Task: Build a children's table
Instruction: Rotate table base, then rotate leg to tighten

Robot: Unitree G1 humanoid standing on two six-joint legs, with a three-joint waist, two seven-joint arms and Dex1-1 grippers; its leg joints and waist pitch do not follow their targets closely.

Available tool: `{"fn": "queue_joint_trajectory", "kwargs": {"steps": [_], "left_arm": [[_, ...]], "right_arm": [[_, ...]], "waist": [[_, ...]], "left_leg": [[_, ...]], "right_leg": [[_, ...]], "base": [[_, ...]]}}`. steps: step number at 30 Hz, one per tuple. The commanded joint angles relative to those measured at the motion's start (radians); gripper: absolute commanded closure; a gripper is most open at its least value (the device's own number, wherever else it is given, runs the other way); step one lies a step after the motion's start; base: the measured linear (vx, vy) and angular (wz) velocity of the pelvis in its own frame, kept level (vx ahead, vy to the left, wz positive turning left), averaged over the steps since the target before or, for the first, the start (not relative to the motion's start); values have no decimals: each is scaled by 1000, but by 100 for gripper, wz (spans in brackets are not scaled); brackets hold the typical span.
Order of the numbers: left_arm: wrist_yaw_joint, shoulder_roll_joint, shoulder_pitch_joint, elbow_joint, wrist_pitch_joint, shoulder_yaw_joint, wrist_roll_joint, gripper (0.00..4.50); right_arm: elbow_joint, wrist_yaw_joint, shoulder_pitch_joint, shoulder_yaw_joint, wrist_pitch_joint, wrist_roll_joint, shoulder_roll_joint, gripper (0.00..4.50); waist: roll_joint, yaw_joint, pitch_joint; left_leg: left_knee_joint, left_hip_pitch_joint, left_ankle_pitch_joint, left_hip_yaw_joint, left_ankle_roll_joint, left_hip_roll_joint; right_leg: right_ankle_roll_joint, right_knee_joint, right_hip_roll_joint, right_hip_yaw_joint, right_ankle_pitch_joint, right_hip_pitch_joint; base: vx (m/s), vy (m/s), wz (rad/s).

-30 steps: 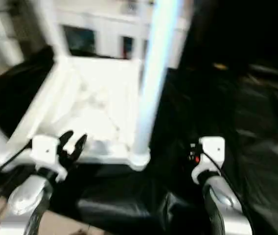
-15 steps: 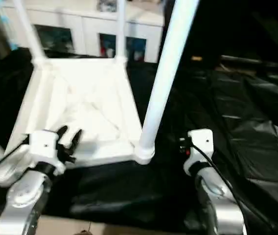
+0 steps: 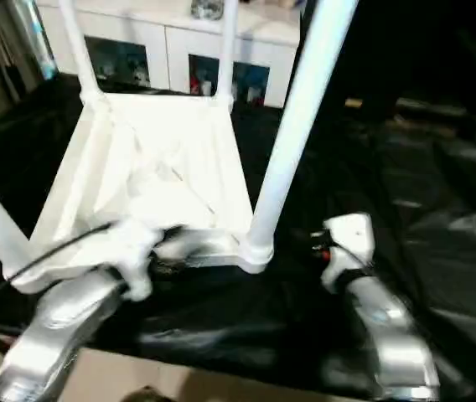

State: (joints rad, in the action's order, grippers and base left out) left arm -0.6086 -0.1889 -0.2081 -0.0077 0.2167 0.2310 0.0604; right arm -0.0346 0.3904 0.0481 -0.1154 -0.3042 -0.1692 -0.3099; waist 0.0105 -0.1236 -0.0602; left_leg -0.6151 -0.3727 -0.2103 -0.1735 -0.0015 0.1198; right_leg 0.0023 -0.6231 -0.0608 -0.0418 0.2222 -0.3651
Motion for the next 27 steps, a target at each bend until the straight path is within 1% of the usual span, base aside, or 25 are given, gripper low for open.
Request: {"fn": "queue_joint_trajectory", "kwargs": {"steps": [1, 2, 3, 4, 5, 6, 7, 8, 9, 11, 12, 13, 14, 16, 17, 18, 19, 20, 21, 22, 23, 24, 25, 26, 27], "left_arm": [[-87, -12, -54, 54, 17, 33, 22, 136], [-97, -13, -61, 60, 22, 32, 30, 136], [-128, -22, -78, 72, 48, 36, 50, 136], [-145, -28, -86, 79, 63, 39, 60, 136], [-182, -47, -102, 91, 77, 43, 70, 136], [-223, -68, -117, 106, 82, 45, 79, 136], [-260, -84, -127, 119, 77, 46, 88, 136], [-314, -107, -145, 141, 90, 46, 103, 136], [-337, -116, -152, 152, 95, 46, 110, 136], [-380, -142, -197, 198, 103, 38, 109, 136], [-393, -152, -215, 218, 98, 35, 108, 136], [-403, -162, -236, 239, 96, 34, 102, 136], [-411, -172, -253, 258, 100, 37, 99, 136], [-406, -184, -278, 312, 72, 51, 69, 136], [-413, -190, -287, 333, 62, 62, 57, 136], [-411, -190, -292, 345, 54, 65, 51, 136], [-410, -189, -307, 377, 30, 71, 38, 136], [-410, -182, -318, 398, 28, 67, 41, 136], [-421, -177, -328, 416, 19, 67, 43, 136], [-429, -175, -345, 444, 11, 74, 34, 136], [-444, -176, -360, 468, 4, 82, 29, 136], [-468, -178, -375, 494, -14, 98, 19, 136], [-494, -177, -395, 522, -23, 111, 16, 136], [-508, -174, -404, 532, -21, 114, 19, 136], [-509, -173, -405, 533, -21, 114, 19, 136]], "right_arm": [[-90, 88, -25, -14, -44, -50, -58, 136], [-98, 99, -29, -11, -48, -53, -65, 136], [-124, 136, -48, 0, -54, -62, -93, 136], [-139, 159, -62, 7, -55, -66, -111, 136], [-170, 205, -81, 22, -60, -74, -146, 136], [-196, 241, -94, 36, -69, -86, -174, 136], [-206, 265, -99, 40, -80, -99, -190, 136], [-220, 301, -106, 42, -97, -119, -214, 136], [-224, 316, -109, 41, -104, -129, -223, 136], [-233, 378, -94, 51, -121, -150, -264, 136], [-239, 403, -88, 56, -131, -163, -279, 136], [-238, 428, -77, 66, -136, -165, -297, 136], [-235, 447, -70, 75, -142, -167, -312, 136], [-220, 480, -63, 99, -137, -161, -332, 136], [-216, 492, -61, 108, -142, -162, -337, 136], [-215, 496, -61, 112, -144, -161, -339, 136], [-215, 504, -59, 122, -153, -162, -343, 136], [-217, 508, -57, 128, -156, -164, -342, 136], [-217, 511, -56, 132, -159, -167, -340, 136], [-217, 510, -54, 138, -158, -164, -338, 136], [-220, 509, -50, 145, -160, -163, -338, 136], [-222, 509, -48, 149, -161, -163, -339, 136], [-227, 506, -48, 150, -161, -163, -340, 136], [-230, 505, -51, 149, -159, -164, -338, 136], [-231, 505, -52, 149, -160, -164, -338, 136]], "waist": [[-17, 3, 61], [-20, 4, 63], [-23, 7, 62], [-21, 9, 62], [-48, 5, 62], [-40, 11, 57], [-41, 12, 58], [-43, 12, 58], [-46, 12, 55], [-39, 13, 54], [-44, 10, 53], [-39, 8, 53], [-42, 8, 54], [-31, 7, 54], [-34, 5, 57], [-32, 4, 60], [-25, 5, 62], [-34, 3, 68], [-33, 3, 69], [-39, 1, 69], [-50, -1, 71], [-45, -1, 71], [-55, -5, 71], [-47, -7, 70], [-48, -11, 70]], "left_leg": [[85, 15, -109, 54, 20, 109], [83, 13, -103, 55, 27, 111], [81, 10, -104, 53, 42, 110], [80, 6, -103, 55, 64, 110], [77, 7, -113, 56, 66, 109], [79, 8, -148, 53, 75, 111], [79, 8, -153, 52, 82, 109], [79, 7, -153, 54, 83, 110], [80, 10, -171, 52, 85, 109], [82, 12, -186, 52, 75, 112], [82, 15, -194, 51, 68, 113], [82, 14, -193, 52, 66, 112], [84, 14, -192, 53, 60, 113], [86, 14, -185, 52, 62, 114], [84, 15, -176, 52, 62, 115], [84, 13, -150, 53, 66, 117], [83, 12, -137, 52, 75, 117], [79, 13, -107, 52, 83, 116], [77, 12, -94, 51, 89, 116], [74, 11, -80, 50, 101, 115], [73, 10, -82, 53, 99, 116], [74, 12, -90, 52, 99, 117], [73, 12, -96, 53, 96, 117], [74, 11, -107, 51, 91, 117], [75, 11, -113, 52, 86, 120]], "right_leg": [[-202, 64, -112, 58, -113, 34], [-210, 57, -113, 58, -129, 37], [-220, 60, -114, 57, -134, 41], [-238, 59, -118, 56, -116, 45], [-245, 59, -122, 56, -89, 41], [-242, 73, -118, 58, -20, 42], [-245, 75, -116, 56, 36, 42], [-246, 74, -116, 56, 59, 41], [-242, 82, -117, 57, 135, 37], [-239, 86, -115, 57, 209, 32], [-236, 88, -115, 57, 240, 29], [-232, 87, -115, 57, 255, 30], [-226, 86, -116, 57, 257, 28], [-223, 85, -116, 56, 245, 26], [-224, 82, -117, 56, 229, 26], [-230, 78, -119, 56, 180, 28], [-233, 78, -117, 55, 152, 28], [-242, 69, -117, 54, 87, 28], [-249, 67, -117, 54, 57, 27], [-264, 66, -118, 52, 9, 27], [-269, 62, -120, 52, -1, 28], [-274, 64, -119, 52, -11, 28], [-275, 64, -120, 53, -9, 27], [-278, 65, -121, 53, -6, 29], [-284, 64, -123, 53, -3, 31]], "base": [[0, 0, 0], [0, 0, 0], [0, 0, 0], [0, 0, 0], [0, 0, 0], [0, 0, 0], [0, 0, 0], [0, 0, 0], [0, 0, 0], [0, 0, 0], [0, 0, 0], [0, 0, 0], [0, 0, 0], [0, 0, 0], [0, 0, 0], [0, 0, 0], [0, 0, 0], [0, 0, 0], [0, 0, 0], [0, 0, 0], [0, 0, 0], [0, 0, 0], [0, 0, 0], [0, 0, 0], [0, 0, 0]]}}
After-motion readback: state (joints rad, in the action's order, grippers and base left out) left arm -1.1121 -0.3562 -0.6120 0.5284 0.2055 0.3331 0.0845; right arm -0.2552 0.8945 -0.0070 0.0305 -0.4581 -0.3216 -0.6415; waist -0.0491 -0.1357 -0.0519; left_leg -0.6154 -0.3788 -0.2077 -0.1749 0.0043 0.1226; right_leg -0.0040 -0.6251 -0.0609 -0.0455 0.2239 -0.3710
